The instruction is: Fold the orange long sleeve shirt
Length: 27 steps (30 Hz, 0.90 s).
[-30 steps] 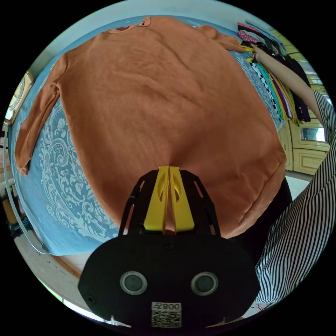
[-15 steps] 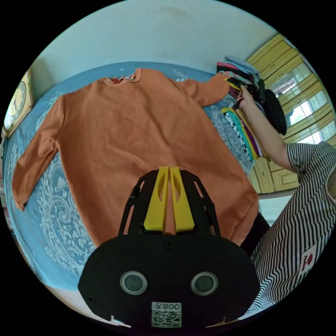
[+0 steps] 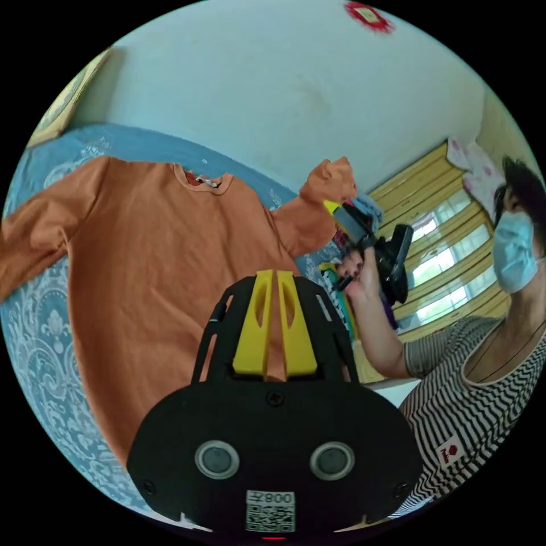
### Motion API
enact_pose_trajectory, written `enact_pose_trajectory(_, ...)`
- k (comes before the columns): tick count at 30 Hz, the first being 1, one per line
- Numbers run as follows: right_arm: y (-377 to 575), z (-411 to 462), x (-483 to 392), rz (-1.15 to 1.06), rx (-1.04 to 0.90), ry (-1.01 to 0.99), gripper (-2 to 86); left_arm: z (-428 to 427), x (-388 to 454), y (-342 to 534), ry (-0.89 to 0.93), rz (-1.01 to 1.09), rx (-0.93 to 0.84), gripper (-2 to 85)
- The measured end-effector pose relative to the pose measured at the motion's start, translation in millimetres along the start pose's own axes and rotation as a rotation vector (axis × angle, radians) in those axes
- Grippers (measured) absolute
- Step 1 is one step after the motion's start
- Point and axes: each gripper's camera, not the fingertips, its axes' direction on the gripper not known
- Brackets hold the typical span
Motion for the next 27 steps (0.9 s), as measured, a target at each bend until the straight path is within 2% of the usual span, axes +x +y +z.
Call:
enact_pose_trajectory(3,18.3,38.6,-22.4,-0.007,-0.1,-0.034,0.7,-6.9,-33.0,-10.9,0.155,-0.112,0.07,11.9)
enact_pose_trajectory(7,33.6,73.7,-37.1,-0.015,-0.208,-0.055,0.6,-8.2,-60.3,-29.0,0.195,-0.169,0.065,15.4)
enact_pose_trajectory(10,32.2,85.0,-42.5,-0.029,-0.24,-0.052,0.6,-9.1,-80.9,-43.1,0.25,-0.225,0.073,14.3)
enact_pose_trajectory(12,24.3,87.9,-43.5,-0.034,-0.235,-0.054,0.7,-15.3,-91.0,-53.2,0.265,-0.249,0.099,9.8)
enact_pose_trajectory(16,2.9,89.7,-50.7,-0.053,-0.212,-0.091,0.8,-33.8,-92.1,-73.2,0.292,-0.214,0.145,6.7)
enact_pose_trajectory(20,-20.6,89.9,-64.8,-0.083,-0.162,-0.171,1.2,-64.4,-88.9,-95.6,0.25,-0.134,0.177,6.2)
enact_pose_trajectory(23,-21.8,86.4,-61.4,-0.075,-0.147,-0.189,1.1,-73.2,-100.1,-101.3,0.192,-0.149,0.164,6.2)
enact_pose_trajectory(27,-9.0,70.4,-22.4,0.084,-0.129,-0.117,0.5,-66.4,-137.2,-96.4,0.096,-0.238,0.12,6.2)
